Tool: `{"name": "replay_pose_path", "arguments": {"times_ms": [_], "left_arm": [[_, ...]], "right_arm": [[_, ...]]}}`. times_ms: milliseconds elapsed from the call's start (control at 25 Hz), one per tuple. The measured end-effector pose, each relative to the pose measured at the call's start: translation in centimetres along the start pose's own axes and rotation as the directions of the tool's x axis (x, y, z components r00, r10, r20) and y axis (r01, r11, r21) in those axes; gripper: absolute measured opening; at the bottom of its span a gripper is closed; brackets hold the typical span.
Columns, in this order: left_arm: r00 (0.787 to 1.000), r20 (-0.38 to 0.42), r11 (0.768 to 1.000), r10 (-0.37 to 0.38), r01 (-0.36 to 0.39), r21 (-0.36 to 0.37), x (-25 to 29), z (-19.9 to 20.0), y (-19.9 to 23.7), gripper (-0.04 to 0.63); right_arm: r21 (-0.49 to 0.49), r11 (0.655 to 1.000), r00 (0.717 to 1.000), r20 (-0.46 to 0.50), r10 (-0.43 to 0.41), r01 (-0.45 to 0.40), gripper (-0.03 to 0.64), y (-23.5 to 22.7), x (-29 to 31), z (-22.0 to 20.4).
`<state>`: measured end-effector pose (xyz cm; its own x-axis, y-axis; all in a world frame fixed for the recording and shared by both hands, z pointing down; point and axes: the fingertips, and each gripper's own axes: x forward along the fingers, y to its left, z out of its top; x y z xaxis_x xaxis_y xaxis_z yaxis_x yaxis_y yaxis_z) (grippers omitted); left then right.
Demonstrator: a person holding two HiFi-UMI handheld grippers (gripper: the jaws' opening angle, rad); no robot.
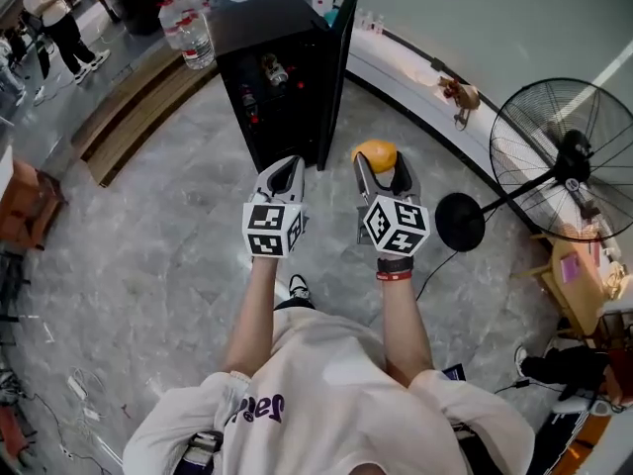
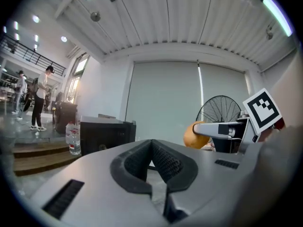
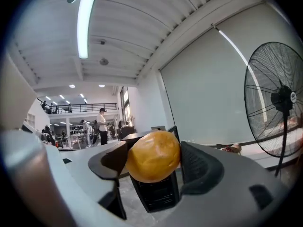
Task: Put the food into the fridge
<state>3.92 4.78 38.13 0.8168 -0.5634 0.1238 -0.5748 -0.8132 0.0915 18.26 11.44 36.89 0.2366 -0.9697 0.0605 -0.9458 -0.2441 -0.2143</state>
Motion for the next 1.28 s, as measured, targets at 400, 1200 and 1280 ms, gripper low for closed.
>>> {"name": "replay_pose_path", "arguments": {"times_ms": [400,1200,1280], "left_arm": [[0.999,0.02,0.999,0.045,-0.045,0.027,3.3,1.4,10.5,0.017],[0.988,0.032,0.988,0.152,-0.151,-0.042,8.4,-1.2,21.9,0.017],[0.984,0.051,0.985,0.17,-0.168,-0.03,10.3,-0.6,23.4,0.017]], "right_arm": [[0.021,0.999,0.999,-0.038,0.035,-0.034,0.367,6.5,11.5,-1.7],[0.032,0.986,0.977,-0.138,0.166,-0.163,0.367,11.8,25.7,-7.0],[0.03,0.98,0.971,-0.132,0.199,-0.197,0.367,12.3,28.5,-6.9]]}}
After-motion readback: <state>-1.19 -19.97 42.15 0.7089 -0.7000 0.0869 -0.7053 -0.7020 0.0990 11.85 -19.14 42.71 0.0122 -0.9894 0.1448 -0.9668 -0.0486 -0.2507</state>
